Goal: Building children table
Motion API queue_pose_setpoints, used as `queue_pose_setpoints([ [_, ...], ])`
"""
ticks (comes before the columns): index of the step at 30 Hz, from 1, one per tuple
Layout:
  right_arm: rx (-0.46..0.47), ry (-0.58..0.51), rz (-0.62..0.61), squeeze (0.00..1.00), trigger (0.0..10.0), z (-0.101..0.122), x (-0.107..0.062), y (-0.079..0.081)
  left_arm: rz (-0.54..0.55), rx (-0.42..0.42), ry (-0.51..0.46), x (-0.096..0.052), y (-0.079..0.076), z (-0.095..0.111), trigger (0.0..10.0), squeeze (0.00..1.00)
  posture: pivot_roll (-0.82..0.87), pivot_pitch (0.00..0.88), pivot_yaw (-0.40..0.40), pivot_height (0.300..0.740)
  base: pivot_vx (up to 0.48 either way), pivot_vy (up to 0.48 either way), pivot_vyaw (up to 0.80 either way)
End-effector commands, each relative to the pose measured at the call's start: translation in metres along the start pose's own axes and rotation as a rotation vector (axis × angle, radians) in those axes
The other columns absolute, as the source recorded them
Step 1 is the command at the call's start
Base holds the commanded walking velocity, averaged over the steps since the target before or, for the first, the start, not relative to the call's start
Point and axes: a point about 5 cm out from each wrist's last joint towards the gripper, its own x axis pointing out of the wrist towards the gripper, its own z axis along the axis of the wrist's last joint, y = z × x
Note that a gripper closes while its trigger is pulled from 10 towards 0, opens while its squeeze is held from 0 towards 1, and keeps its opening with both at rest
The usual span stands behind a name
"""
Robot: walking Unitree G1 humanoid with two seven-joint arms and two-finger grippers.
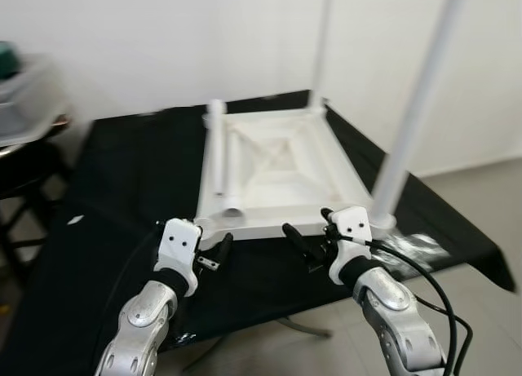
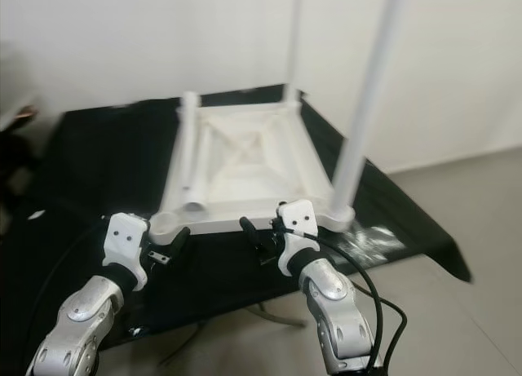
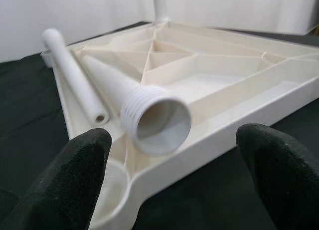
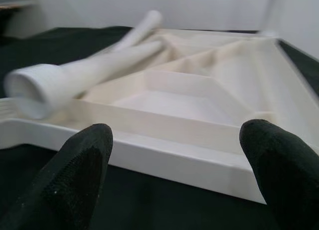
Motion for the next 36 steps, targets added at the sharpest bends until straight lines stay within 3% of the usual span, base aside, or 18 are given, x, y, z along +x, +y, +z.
queue_pose_setpoints([
  [1, 0.02, -0.003, 0.029, 0.0, 10.0, -0.0008, 0.0025, 0.0084, 0.014, -0.004, 0.023, -0.0027, 0.0038, -0.0044, 10.0, 0.0, -0.08, 0.0, 0.017, 0.74, 0.0, 0.0, -0.8],
  [36, 0.036, -0.018, 0.04, 0.0, 10.0, -0.0006, 0.0014, 0.0097, 0.001, -0.012, 0.033, -0.0027, 0.003, -0.0065, 10.0, 0.0, -0.09, 0.0, 0.022, 0.74, 0.0, 0.0, 0.0],
])
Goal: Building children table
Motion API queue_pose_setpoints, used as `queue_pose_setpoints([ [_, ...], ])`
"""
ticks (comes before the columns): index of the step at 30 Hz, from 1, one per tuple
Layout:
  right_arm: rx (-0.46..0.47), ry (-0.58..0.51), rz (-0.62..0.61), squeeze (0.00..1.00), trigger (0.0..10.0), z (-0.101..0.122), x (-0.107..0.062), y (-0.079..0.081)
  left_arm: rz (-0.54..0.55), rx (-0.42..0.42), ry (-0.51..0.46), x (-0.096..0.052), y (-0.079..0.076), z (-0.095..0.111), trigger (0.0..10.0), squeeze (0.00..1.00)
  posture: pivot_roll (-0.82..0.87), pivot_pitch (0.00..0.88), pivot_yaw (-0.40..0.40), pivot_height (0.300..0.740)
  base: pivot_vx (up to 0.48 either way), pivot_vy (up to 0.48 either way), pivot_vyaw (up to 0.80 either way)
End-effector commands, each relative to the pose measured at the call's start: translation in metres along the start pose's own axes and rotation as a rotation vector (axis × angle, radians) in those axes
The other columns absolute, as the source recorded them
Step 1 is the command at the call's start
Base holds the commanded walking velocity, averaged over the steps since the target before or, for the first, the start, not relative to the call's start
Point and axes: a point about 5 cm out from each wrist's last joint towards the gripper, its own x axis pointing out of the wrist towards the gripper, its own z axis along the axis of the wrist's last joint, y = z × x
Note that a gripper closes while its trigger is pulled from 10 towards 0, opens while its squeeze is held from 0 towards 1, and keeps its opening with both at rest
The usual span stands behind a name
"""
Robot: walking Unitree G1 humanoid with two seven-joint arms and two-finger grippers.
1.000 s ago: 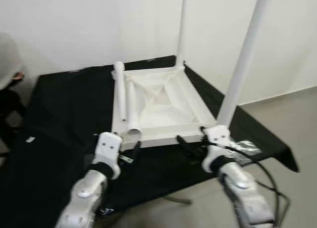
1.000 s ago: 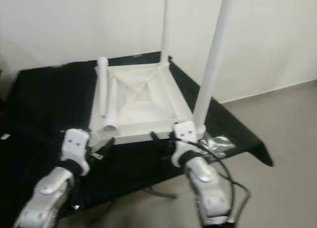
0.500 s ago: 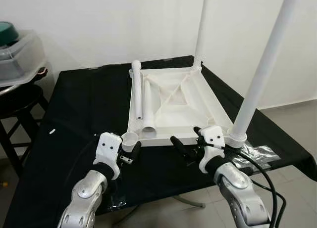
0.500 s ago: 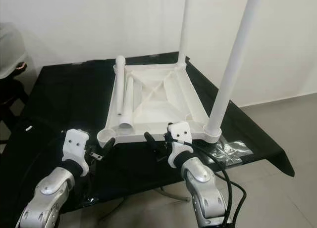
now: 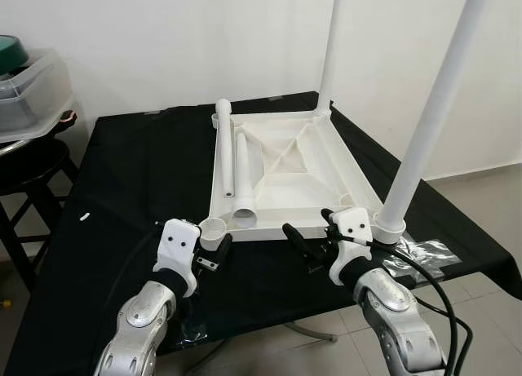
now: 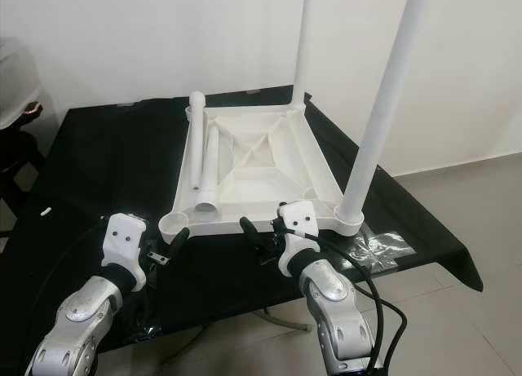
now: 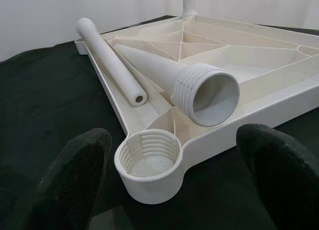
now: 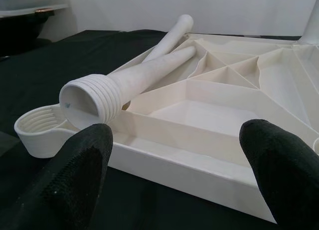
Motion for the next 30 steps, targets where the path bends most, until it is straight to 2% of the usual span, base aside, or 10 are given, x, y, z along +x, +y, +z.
queue_pose_setpoints([
  [1, 0.011, -0.007, 0.011, 0.0, 10.0, -0.001, 0.0, 0.002, -0.008, -0.008, 0.019, 0.0, 0.0, -0.003, 10.0, 0.0, -0.09, 0.0, 0.022, 0.74, 0.0, 0.0, 0.0],
  [16, 0.02, -0.014, 0.007, 0.0, 10.0, 0.001, 0.001, 0.002, -0.004, -0.012, 0.017, 0.001, 0.002, -0.002, 10.0, 0.0, -0.07, 0.0, 0.028, 0.74, 0.0, 0.0, 0.0],
  [19, 0.024, -0.017, 0.005, 0.0, 10.0, 0.001, 0.001, 0.002, 0.011, -0.038, 0.018, 0.001, 0.004, -0.002, 10.0, 0.0, -0.06, 0.0, 0.026, 0.74, 0.0, 0.0, 0.0],
  [21, 0.029, -0.02, 0.004, 0.0, 10.0, 0.001, 0.001, 0.002, 0.113, -0.229, 0.01, 0.001, 0.017, -0.005, 10.0, 0.0, -0.06, 0.0, 0.019, 0.74, 0.0, 0.0, 0.0],
  [22, 0.029, -0.02, 0.004, 0.0, 10.0, 0.001, 0.001, 0.002, 0.113, -0.229, 0.01, 0.001, 0.017, -0.005, 10.0, 0.0, -0.06, 0.0, 0.019, 0.74, 0.0, 0.0, 0.0],
  [24, 0.088, -0.027, -0.024, 0.0, 10.0, 0.001, 0.0, -0.001, 0.163, -0.354, -0.006, -0.001, 0.024, -0.006, 10.0, 0.0, -0.06, 0.003, 0.018, 0.74, 0.0, 0.0, 0.0],
  [26, 0.152, -0.034, -0.059, 0.0, 10.0, 0.001, -0.001, -0.006, 0.164, -0.371, -0.012, -0.002, 0.024, -0.006, 10.0, 0.0, -0.06, 0.004, 0.02, 0.74, 0.0, 0.0, 0.0],
  [28, 0.143, -0.037, -0.057, 0.0, 10.0, 0.001, -0.001, -0.006, 0.157, -0.361, -0.011, -0.002, 0.023, -0.006, 10.0, 0.0, -0.06, 0.004, 0.022, 0.74, 0.0, 0.0, 0.0],
  [30, 0.088, -0.037, -0.032, 0.0, 10.0, 0.002, 0.0, -0.002, 0.142, -0.336, -0.009, -0.001, 0.022, -0.005, 10.0, 0.0, -0.06, 0.004, 0.024, 0.74, 0.0, 0.0, 0.0],
])
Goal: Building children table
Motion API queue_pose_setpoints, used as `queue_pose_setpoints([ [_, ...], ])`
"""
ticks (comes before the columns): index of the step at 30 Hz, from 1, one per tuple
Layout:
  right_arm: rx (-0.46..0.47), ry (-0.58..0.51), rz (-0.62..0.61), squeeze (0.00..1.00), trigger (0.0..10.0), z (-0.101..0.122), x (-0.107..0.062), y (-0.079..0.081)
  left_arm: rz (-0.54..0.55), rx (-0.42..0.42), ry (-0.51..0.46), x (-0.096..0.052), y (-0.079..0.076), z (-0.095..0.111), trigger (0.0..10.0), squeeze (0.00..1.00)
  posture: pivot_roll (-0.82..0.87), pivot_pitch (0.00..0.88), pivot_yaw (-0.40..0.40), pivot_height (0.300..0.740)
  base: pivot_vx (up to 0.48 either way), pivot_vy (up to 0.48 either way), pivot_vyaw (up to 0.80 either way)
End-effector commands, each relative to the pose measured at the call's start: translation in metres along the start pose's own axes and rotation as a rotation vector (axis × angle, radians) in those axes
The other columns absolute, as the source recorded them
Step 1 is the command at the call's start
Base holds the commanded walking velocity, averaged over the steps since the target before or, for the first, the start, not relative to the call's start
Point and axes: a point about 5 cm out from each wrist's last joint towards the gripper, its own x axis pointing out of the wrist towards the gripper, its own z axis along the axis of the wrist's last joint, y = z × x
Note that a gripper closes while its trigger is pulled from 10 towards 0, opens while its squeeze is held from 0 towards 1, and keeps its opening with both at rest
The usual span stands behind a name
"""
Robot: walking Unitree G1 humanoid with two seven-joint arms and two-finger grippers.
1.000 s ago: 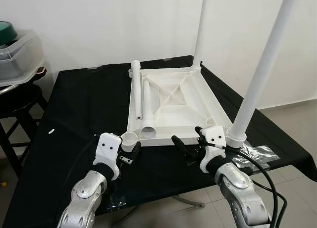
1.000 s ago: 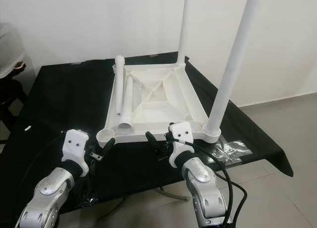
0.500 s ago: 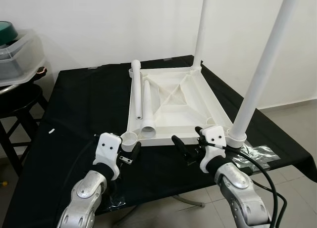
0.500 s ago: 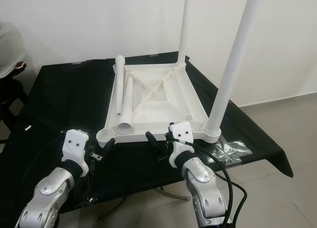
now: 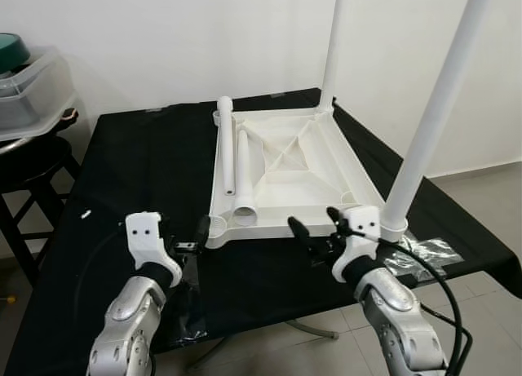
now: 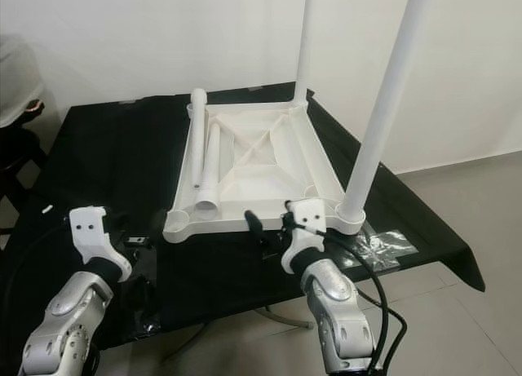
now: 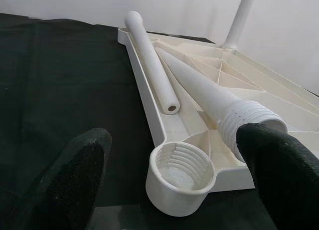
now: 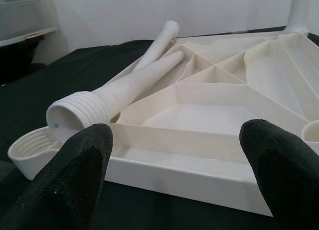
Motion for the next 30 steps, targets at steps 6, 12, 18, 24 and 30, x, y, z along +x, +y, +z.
queue_pose_setpoints([
  [6, -0.029, -0.005, 0.025, 0.0, 10.0, 0.001, 0.001, 0.005, -0.028, 0.05, 0.026, -0.001, -0.002, -0.005, 10.0, 0.0, -0.06, 0.005, 0.026, 0.74, 0.0, 0.0, 0.0],
  [12, -0.11, -0.014, 0.062, 0.0, 10.0, 0.003, 0.001, 0.01, -0.138, 0.306, -0.025, -0.001, -0.02, 0.002, 10.0, 0.0, -0.06, 0.004, 0.023, 0.74, 0.0, 0.0, 0.0],
  [18, -0.098, -0.014, 0.057, 0.0, 10.0, 0.003, 0.001, 0.009, -0.153, 0.359, -0.047, -0.001, -0.023, 0.004, 10.0, 0.0, -0.06, 0.003, 0.022, 0.74, 0.0, 0.0, 0.0],
  [24, -0.1, -0.014, 0.057, 0.0, 10.0, 0.002, 0.0, 0.009, -0.143, 0.332, -0.042, -0.001, -0.021, 0.003, 10.0, 0.0, -0.06, 0.003, 0.022, 0.74, 0.0, 0.0, 0.0],
  [30, -0.161, -0.008, 0.095, 0.0, 10.0, 0.002, 0.0, 0.011, -0.169, 0.33, -0.043, 0.0, -0.024, 0.0, 10.0, 0.0, -0.07, 0.0, 0.012, 0.74, 0.0, 0.0, 0.0],
])
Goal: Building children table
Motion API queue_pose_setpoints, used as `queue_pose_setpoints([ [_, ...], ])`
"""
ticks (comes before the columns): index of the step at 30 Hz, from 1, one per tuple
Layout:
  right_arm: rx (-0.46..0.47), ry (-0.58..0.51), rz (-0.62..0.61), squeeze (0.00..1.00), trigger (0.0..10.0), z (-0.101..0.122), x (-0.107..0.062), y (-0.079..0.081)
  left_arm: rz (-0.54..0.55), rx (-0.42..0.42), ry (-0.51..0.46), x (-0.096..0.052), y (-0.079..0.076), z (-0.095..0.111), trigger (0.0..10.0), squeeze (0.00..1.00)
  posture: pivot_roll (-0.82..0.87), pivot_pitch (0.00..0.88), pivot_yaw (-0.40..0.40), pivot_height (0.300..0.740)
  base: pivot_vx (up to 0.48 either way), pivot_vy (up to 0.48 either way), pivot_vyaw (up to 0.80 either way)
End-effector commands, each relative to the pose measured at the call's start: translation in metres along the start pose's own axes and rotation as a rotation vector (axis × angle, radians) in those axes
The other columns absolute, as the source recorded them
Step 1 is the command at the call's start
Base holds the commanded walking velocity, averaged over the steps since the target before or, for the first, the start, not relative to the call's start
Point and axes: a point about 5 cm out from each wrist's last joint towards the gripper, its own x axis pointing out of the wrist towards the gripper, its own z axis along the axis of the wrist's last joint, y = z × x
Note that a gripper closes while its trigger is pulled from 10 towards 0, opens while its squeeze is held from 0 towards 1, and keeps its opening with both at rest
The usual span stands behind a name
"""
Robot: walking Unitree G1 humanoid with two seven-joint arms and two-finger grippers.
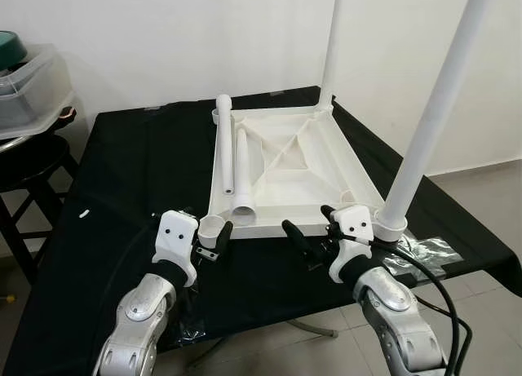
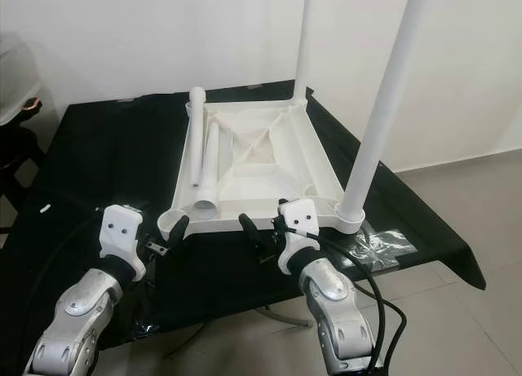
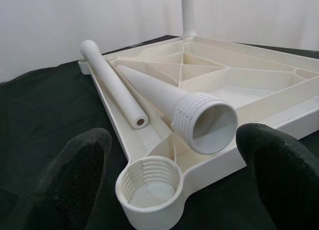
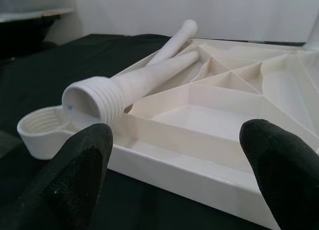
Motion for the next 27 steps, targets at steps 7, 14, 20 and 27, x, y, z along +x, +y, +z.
queue_pose_setpoints([
  [7, 0.015, 0.002, 0.004, 0.0, 10.0, -0.003, -0.002, 0.002, -0.028, 0.007, 0.015, -0.001, -0.001, -0.006, 10.0, 0.0, -0.08, 0.0, 0.007, 0.74, 0.0, 0.0, 0.0],
  [14, 0.297, 0.049, -0.245, 0.0, 10.0, -0.018, -0.013, -0.023, -0.17, 0.178, -0.023, 0.004, -0.012, 0.001, 10.0, 0.0, -0.08, 0.0, 0.007, 0.74, 0.0, 0.0, 0.0],
  [20, 0.246, 0.058, -0.192, 0.0, 10.0, -0.017, -0.018, -0.011, -0.269, 0.312, -0.054, 0.015, -0.019, 0.007, 10.0, 0.0, -0.08, 0.0, 0.016, 0.74, 0.0, 0.0, -0.4],
  [27, 0.176, 0.021, -0.124, 0.0, 10.0, -0.011, -0.016, -0.003, -0.254, 0.344, -0.057, 0.02, -0.015, 0.008, 10.0, 0.0, -0.08, 0.0, 0.019, 0.74, 0.0, 0.0, -0.8],
])
